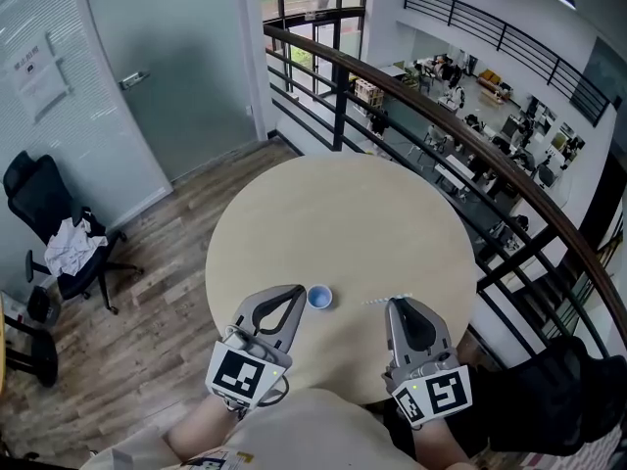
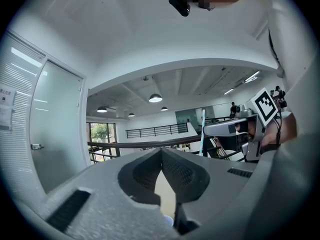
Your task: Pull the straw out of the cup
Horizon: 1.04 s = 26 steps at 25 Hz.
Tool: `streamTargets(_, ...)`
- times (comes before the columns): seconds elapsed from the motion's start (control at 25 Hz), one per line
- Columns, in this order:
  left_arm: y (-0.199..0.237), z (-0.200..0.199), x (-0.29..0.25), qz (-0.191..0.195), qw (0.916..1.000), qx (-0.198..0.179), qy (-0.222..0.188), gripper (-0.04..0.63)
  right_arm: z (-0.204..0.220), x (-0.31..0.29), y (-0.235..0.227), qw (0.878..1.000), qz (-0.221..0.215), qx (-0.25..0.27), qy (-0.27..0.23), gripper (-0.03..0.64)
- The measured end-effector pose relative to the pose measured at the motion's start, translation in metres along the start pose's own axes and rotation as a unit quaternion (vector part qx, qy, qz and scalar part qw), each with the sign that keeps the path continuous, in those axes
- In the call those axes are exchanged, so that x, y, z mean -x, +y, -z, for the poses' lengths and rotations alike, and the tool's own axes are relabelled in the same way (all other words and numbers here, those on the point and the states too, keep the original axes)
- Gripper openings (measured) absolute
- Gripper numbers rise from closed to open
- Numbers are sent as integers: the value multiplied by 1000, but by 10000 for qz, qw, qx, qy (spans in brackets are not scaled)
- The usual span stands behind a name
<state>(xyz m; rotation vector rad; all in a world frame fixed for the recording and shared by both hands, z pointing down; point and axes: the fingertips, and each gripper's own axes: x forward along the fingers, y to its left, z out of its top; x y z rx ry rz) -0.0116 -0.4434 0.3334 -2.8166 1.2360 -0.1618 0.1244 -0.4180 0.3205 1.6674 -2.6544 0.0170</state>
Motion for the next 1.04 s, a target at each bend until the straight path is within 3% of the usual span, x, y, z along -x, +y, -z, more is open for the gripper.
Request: streamTargets(1.04, 5, 7, 5, 45, 10000, 35, 43, 14, 1, -7, 16, 9999, -76, 113, 101, 35)
